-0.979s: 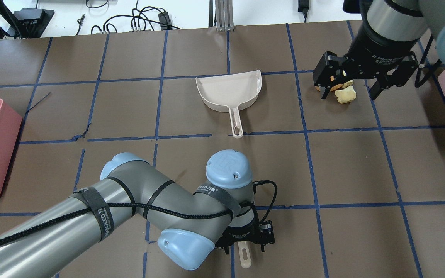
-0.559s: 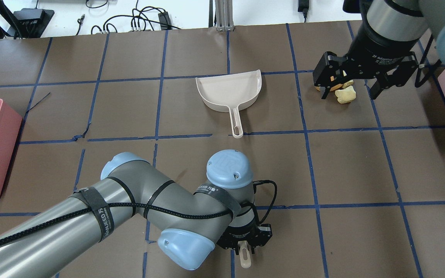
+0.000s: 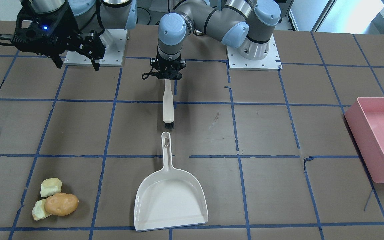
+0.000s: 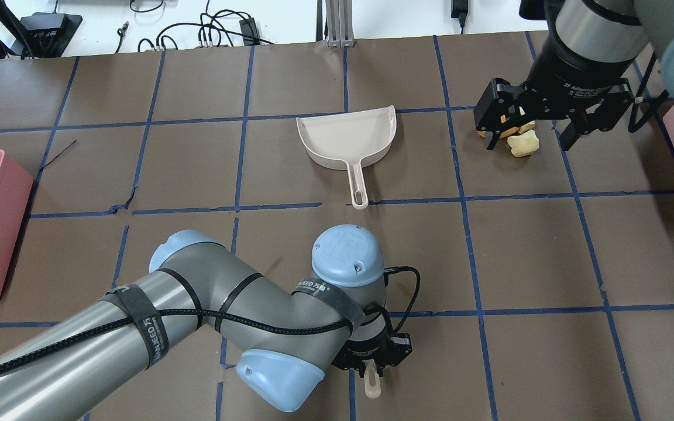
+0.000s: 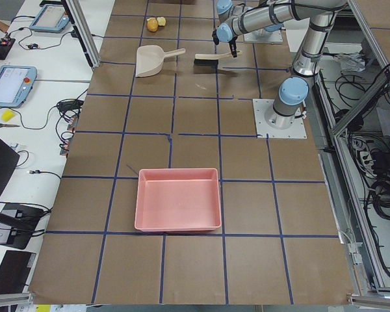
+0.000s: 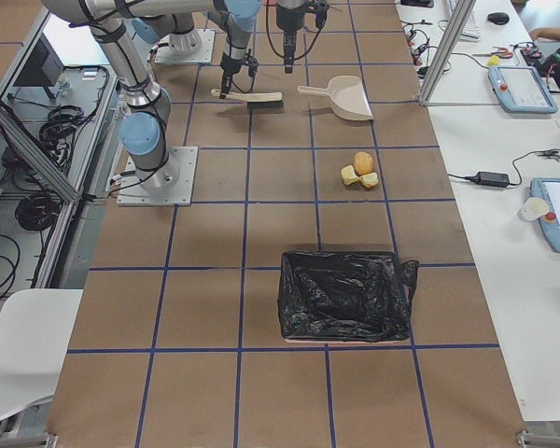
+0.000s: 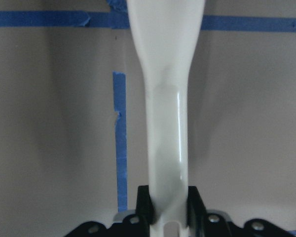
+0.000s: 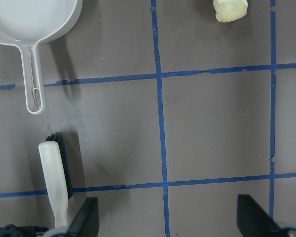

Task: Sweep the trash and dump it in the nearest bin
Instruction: 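Lift the brush with the left gripper while the right gripper moves toward the dustpan, then grasp the white dustpan handle with the right gripper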

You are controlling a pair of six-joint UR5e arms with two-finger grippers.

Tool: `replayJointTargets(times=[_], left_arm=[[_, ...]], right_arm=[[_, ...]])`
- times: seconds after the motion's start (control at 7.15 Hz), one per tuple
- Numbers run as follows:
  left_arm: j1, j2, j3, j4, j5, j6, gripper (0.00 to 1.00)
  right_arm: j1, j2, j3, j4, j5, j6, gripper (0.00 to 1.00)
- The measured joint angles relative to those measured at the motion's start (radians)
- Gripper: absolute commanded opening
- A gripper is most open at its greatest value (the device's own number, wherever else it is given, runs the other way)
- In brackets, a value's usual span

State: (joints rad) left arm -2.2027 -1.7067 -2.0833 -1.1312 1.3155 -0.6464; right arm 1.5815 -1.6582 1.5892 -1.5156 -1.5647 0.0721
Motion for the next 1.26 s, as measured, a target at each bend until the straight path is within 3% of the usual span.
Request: replayJointTargets(times=[0.28, 0.7, 0.98, 1.26], left_arm=[[-0.001, 0.054, 0.005, -0.033, 0.025, -0.013, 0.00], [0.019, 0.107, 0.047, -0.185, 0.083, 0.036, 0.00], [0.078, 0.131, 0.127, -0.364, 0.086, 0.099, 0.00], [0.198, 0.139, 0.233, -0.584, 0.079, 0.200, 0.00]], right_arm=[[0.000, 0.000, 0.000, -0.003, 0.001, -0.003, 1.00], [0.003, 0.005, 0.000, -0.019, 0.008, -0.019, 0.98], [0.009, 0.036, 0.000, -0.061, 0.025, -0.016, 0.97], [0.031, 0.110, 0.020, -0.152, 0.097, -0.007, 0.97]])
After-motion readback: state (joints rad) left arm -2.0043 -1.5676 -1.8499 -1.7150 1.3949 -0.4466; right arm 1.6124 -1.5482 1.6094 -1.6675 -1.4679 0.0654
